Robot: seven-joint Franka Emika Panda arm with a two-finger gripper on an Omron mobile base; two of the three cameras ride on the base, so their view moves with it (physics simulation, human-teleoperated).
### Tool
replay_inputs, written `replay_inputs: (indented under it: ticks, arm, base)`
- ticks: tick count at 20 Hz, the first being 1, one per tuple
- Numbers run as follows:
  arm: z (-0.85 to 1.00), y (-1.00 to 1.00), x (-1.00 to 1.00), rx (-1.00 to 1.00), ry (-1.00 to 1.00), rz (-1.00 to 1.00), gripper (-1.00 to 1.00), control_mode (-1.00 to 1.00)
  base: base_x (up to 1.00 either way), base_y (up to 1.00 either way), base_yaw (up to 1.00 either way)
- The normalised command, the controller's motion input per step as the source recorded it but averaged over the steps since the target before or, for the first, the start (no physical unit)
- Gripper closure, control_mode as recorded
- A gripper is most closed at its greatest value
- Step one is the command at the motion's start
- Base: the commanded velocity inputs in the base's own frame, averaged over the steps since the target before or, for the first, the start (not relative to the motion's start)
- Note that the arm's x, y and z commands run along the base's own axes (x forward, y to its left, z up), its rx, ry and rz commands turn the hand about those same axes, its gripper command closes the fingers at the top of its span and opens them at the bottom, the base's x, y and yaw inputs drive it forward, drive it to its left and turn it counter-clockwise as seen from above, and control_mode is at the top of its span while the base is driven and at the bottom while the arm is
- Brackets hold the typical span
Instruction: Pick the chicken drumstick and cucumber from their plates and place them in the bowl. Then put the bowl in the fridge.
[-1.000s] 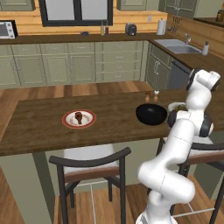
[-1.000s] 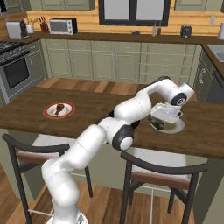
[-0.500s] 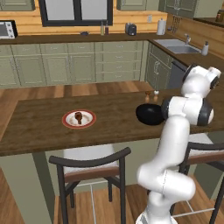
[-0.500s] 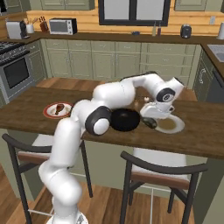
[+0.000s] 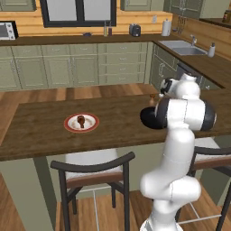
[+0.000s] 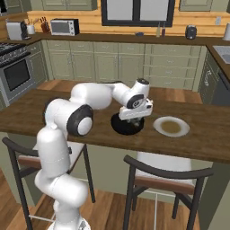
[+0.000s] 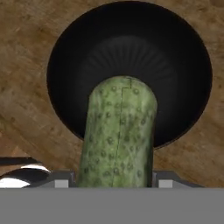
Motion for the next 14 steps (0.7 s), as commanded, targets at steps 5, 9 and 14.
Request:
replay_inputs:
  ticks: [5, 9, 14]
  arm:
    - [-0.09, 0.25, 0.79, 0.00, 0.04, 0.00, 1.00, -1.00]
    - [-0.29, 0.00, 1.00, 0.00, 0.01, 0.00, 1.00, -1.00]
    - [-0.38, 0.11, 0.22, 0.00, 0.03, 0.00, 1.00, -1.00]
  base:
    - [0.00, 0.00, 0.00]
    - [0.00, 0.00, 0.00]
    - [0.00, 0.00, 0.00]
